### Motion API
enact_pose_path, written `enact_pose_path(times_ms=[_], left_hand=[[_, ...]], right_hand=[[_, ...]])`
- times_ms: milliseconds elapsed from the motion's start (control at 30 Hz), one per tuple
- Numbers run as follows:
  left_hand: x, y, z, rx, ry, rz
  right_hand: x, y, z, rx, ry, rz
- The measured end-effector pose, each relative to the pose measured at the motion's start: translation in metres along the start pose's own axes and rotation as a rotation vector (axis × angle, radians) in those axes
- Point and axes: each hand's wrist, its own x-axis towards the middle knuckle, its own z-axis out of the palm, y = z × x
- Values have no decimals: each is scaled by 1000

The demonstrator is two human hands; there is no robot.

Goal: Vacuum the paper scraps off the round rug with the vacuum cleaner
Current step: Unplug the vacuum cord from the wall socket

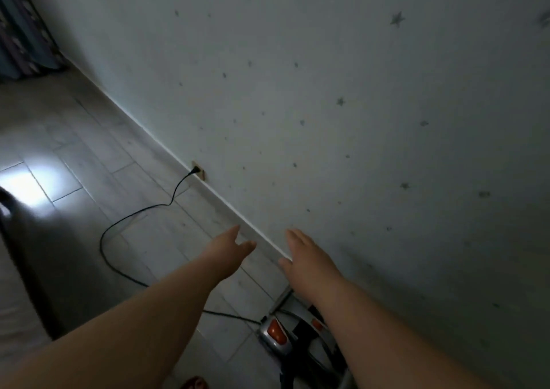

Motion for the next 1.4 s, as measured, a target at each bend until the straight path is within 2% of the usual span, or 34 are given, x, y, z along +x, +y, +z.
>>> enact_pose_path(times_ms=[133,300,533,833,1100,1400], left_hand=[[31,-9,-59,73,0,49],[47,-29,-106,-12,-11,16],[54,-36,-140,-33,-5,-12],[76,-49,-194,51,84,-19],[185,-86,-274,38,16,-36],[317,-125,-327,82,-72,-93]], right_hand=[[45,-56,-4,21,5,37],[83,-103,-5,7,-17,37],[110,-135,5,29,-70,34],[169,-180,-9,166,-41,11],[295,-263,7,242,-54,56],[428,-292,40,525,-61,343]])
